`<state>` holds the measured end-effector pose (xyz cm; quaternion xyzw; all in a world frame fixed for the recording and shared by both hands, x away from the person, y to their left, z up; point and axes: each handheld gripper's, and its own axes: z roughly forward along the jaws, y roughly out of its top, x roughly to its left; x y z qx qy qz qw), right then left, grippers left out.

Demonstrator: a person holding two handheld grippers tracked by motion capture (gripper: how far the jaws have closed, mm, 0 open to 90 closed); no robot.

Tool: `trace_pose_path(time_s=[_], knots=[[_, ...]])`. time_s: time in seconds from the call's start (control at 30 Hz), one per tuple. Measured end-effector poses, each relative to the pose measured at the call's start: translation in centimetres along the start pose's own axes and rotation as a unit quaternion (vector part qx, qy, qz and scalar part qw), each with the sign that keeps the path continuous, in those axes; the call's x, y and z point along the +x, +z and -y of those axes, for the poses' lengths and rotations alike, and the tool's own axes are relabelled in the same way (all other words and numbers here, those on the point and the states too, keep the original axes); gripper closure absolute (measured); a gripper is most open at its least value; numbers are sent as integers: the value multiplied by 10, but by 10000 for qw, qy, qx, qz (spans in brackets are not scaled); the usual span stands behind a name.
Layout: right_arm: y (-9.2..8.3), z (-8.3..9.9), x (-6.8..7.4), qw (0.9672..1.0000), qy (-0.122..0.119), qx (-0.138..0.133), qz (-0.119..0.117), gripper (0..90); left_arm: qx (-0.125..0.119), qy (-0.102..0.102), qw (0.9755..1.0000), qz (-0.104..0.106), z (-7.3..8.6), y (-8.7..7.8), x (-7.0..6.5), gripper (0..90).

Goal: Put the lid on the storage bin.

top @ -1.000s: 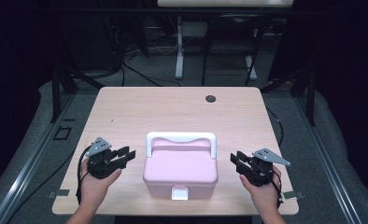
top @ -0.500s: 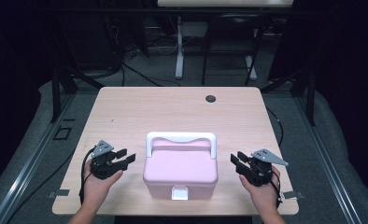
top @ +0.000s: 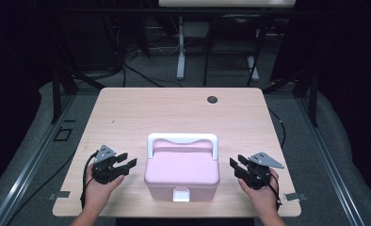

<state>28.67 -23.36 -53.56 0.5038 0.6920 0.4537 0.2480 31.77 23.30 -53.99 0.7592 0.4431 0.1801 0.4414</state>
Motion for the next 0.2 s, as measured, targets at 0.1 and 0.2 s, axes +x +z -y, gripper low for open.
trace_pose_path(time_s=[0.1,0.2], knots=[[2,2,-1,10000,-8,29,15,590,32,10,10000,-6,2,2,1,493],[3,3,-2,10000,-32,45,30,589,56,-7,10000,6,3,3,1,491]])
